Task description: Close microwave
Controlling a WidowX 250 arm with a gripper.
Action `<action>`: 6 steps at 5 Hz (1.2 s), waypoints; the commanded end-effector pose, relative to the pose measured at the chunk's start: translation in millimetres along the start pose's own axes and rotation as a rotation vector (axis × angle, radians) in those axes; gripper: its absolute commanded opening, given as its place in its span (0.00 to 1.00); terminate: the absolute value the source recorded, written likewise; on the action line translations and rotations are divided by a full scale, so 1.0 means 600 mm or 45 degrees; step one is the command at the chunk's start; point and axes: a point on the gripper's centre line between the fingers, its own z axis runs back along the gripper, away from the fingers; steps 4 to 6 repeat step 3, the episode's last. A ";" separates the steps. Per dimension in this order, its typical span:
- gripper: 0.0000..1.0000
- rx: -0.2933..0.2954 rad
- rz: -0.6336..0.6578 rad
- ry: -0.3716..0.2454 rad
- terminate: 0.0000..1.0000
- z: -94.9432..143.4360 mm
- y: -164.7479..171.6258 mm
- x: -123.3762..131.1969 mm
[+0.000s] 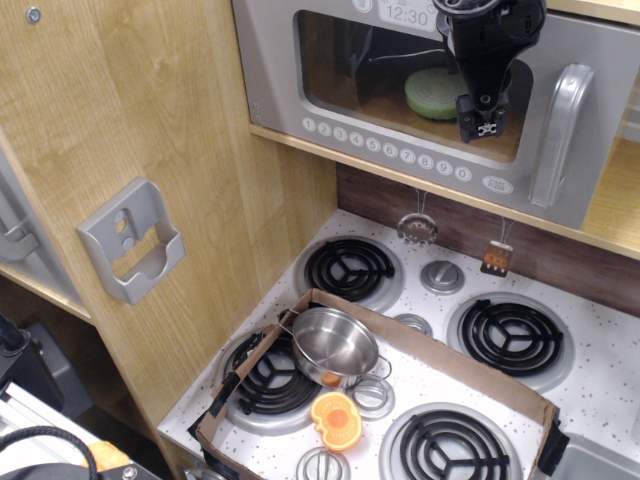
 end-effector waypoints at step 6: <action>1.00 0.054 -0.014 -0.052 1.00 0.044 0.017 0.036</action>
